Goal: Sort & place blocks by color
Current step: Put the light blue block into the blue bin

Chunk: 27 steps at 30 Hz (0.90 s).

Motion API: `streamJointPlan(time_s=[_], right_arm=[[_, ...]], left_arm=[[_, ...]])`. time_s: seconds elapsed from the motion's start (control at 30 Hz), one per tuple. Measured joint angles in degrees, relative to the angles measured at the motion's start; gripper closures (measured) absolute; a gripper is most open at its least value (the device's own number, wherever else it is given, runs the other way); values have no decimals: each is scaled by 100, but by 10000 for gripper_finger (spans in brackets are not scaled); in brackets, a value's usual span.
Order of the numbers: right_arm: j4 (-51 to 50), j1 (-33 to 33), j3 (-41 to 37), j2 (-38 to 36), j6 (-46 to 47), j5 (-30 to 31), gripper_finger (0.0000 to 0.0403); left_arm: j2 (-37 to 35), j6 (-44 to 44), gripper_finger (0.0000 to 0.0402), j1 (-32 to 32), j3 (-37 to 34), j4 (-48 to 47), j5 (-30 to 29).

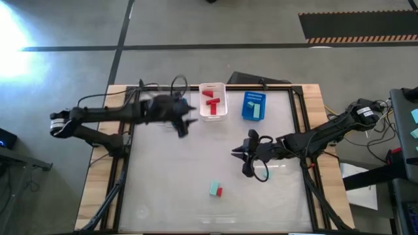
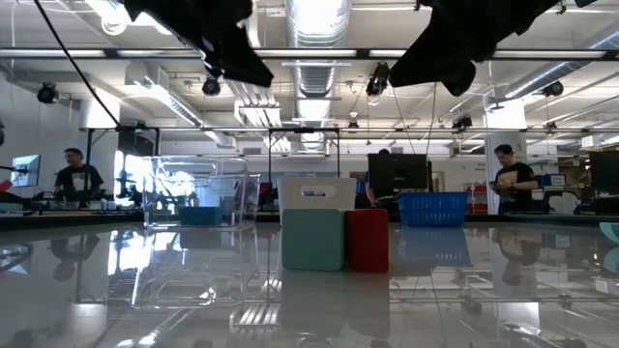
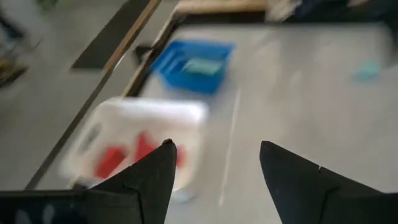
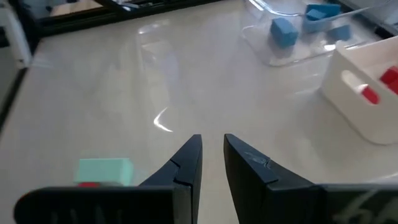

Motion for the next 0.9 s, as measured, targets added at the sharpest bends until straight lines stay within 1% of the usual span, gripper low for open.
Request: streamJointPlan(time_s=[0.1,0.23,0.33,0.43,0.53,0.63,0.7,0.9], right_arm=[[0,110,43,0,69,-103,346],[-4,298,73,0,70,-105,346],[-12,417,112,0,70,-107,346],[-54,512,176,0,73,-110,346],[-252,587,326,0,107,-116,346],[-742,613,527,-3,281,-122,346],[-1215,632,661,-3,486,-159,346],[-2392,720,940,-3,1373,-524,346]], left_arm=[[-223,-155,187,-580,-592,1051,-3],[-384,-263,187,-1185,-1357,2611,-8],[-399,-266,187,-1507,-1820,3596,-6],[-399,-270,187,-1690,-2152,4282,-12],[-395,-272,187,-1741,-2350,4588,-16],[-388,-273,187,-1741,-2367,4602,-26],[-388,-259,187,-1741,-2367,4620,-25],[-377,-257,187,-1739,-2367,4619,-25]])
